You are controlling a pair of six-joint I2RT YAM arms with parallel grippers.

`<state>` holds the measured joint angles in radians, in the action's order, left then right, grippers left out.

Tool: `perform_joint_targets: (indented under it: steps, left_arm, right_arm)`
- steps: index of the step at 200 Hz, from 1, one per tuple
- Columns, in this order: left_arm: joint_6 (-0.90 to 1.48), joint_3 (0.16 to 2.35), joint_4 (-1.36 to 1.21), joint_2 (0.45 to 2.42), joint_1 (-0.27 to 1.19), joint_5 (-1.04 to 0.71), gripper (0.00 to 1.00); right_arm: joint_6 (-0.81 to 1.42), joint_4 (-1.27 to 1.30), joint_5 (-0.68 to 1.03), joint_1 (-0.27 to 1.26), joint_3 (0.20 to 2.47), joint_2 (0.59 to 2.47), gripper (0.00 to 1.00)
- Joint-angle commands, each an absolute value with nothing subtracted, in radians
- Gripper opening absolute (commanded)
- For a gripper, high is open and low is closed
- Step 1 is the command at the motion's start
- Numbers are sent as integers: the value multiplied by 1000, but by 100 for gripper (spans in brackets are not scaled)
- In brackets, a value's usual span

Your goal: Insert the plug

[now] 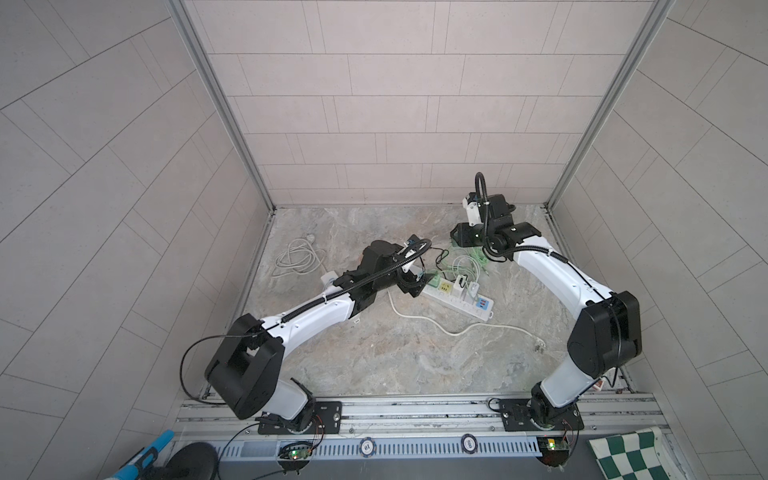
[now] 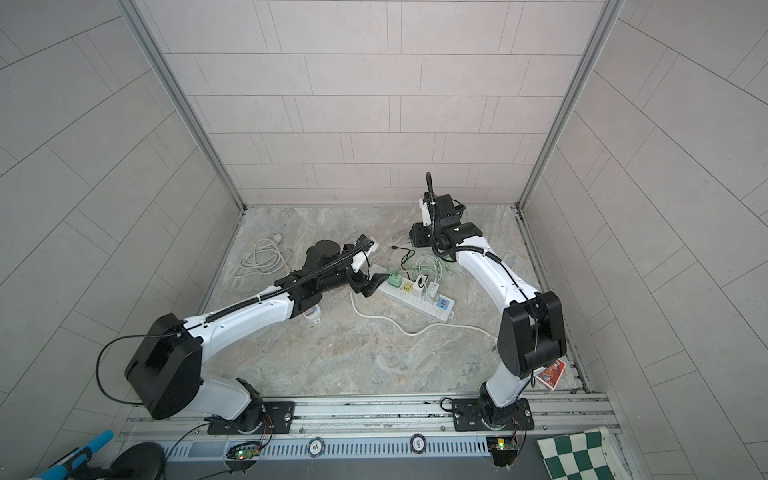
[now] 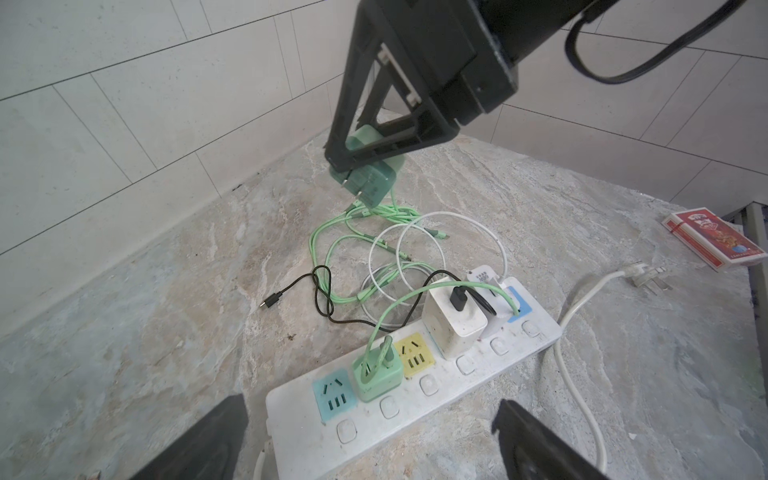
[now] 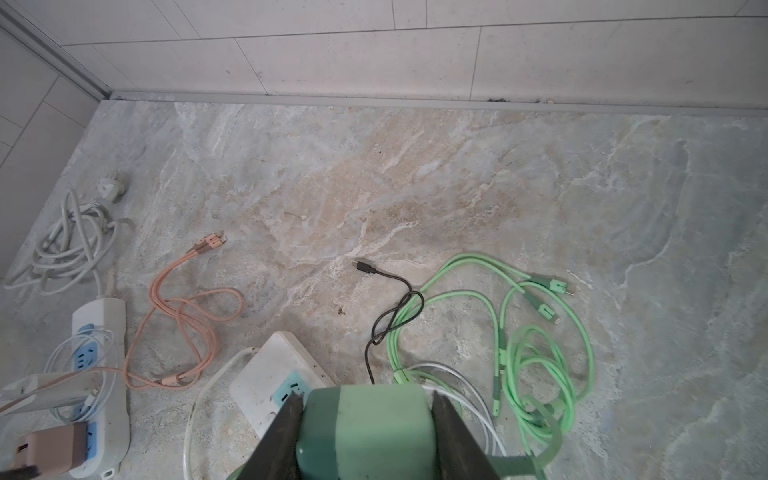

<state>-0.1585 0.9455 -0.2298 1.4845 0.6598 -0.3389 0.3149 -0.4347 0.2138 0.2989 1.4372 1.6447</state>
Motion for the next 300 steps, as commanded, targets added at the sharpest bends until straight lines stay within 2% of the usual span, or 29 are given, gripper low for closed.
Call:
perform_joint_targets:
  steps: [1, 27, 84, 197, 275, 300]
  left_arm:
    - [-222, 943, -358, 1511, 666, -411, 100]
    - [-248, 913, -503, 1541, 665, -437, 100]
    - [-311, 1029, -442, 1656, 665, -450, 100]
    - [-416, 1057, -486, 1709, 656, -447, 93]
    - [-499, 1085, -401, 1704, 654, -451, 84]
    - [-497, 1081, -411, 1695, 654, -456, 78]
  right_arm:
    - [393, -350, 343, 311, 1417, 1656, 15]
    - [434, -306, 443, 337, 1390, 1645, 14]
    - [449, -292, 469, 371, 1343, 1595, 14]
    - [430, -302, 505, 375, 1307, 1568, 10]
    - [436, -302, 529, 377, 1308, 1563, 8]
    - [425, -319, 529, 379, 1307, 1565, 8]
